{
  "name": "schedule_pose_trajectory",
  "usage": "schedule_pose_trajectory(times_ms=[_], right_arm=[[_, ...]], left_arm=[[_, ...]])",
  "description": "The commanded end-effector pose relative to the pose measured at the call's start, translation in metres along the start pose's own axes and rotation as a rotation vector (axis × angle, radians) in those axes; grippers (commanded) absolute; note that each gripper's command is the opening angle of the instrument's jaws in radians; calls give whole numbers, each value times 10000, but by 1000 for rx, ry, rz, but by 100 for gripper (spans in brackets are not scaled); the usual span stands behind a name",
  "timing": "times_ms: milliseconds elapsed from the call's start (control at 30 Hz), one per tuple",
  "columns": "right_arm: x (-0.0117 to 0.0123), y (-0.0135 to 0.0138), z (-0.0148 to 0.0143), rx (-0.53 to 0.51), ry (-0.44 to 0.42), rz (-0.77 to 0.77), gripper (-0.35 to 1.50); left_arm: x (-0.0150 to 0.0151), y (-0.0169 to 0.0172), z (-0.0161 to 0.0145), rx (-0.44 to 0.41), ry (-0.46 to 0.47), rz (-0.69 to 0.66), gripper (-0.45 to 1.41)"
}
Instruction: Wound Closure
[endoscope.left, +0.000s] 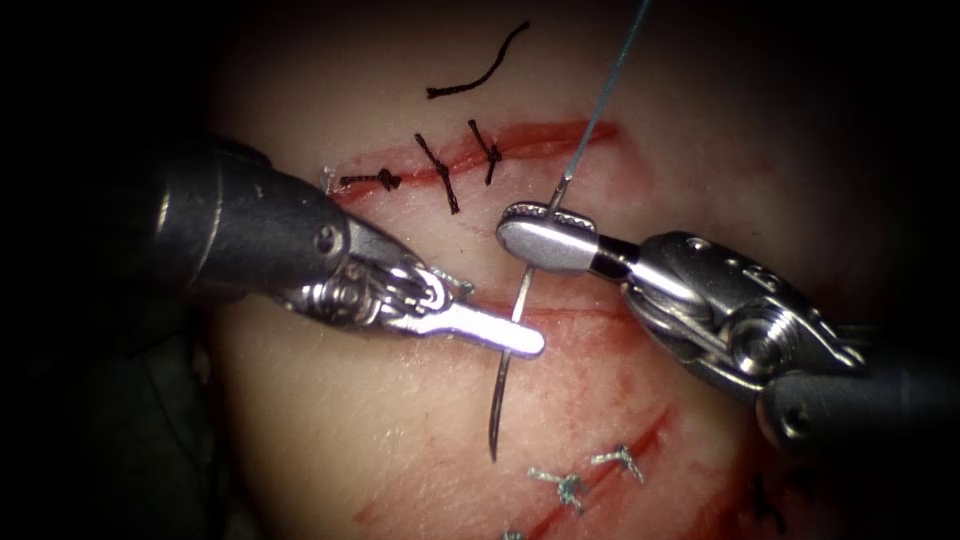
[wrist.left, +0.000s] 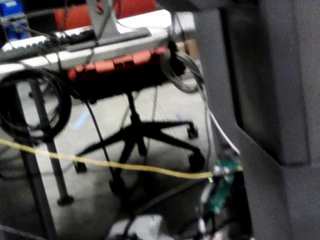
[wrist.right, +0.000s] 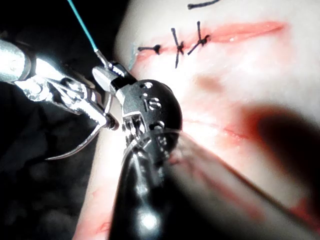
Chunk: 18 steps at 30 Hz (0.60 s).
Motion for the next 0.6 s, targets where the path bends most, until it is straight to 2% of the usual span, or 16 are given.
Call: schedule_pose_trajectory(times_ms=[33, 67, 100, 133, 167, 200, 267, 367, 400, 500, 533, 567, 600], right_arm=[[-2, -3, 8, 1, -6, -1, -35], [0, -2, 8, -24, 13, 1, -35], [2, 0, 8, -24, 14, -33, -35], [4, 2, 8, -28, 18, -57, -35], [4, 2, 8, -28, 18, -57, -35], [9, 10, 8, -33, 19, -138, -35], [12, 15, 7, -32, 26, -155, -35], [37, 38, -3, -5, 77, -295, -35], [61, 53, -16, -41, 96, -398, -35], [76, 63, -23, -47, 103, -491, -35], [81, 67, -26, -48, 116, -560, -35], [86, 76, -30, -52, 144, -720, -35], [87, 80, -29, -57, 148, -745, -35]], left_arm=[[3, -6, 5, 1, 6, 1, -40], [4, -6, 5, 6, 48, 56, 66], [7, -6, 3, 7, 58, 108, 108], [10, -4, 1, 9, 72, 119, 116], [10, -4, 1, 9, 72, 119, 116], [17, 1, -7, 13, 108, 161, 121], [21, 5, -12, 15, 123, 174, 123], [40, 24, -39, 28, 184, 274, 126], [48, 28, -61, 45, 214, 371, 126], [47, 23, -73, 75, 227, 442, 133], [47, 19, -77, 104, 219, 499, 130], [46, 7, -80, 180, 141, 640, 124], [45, 0, -80, 208, 80, 740, 119]])
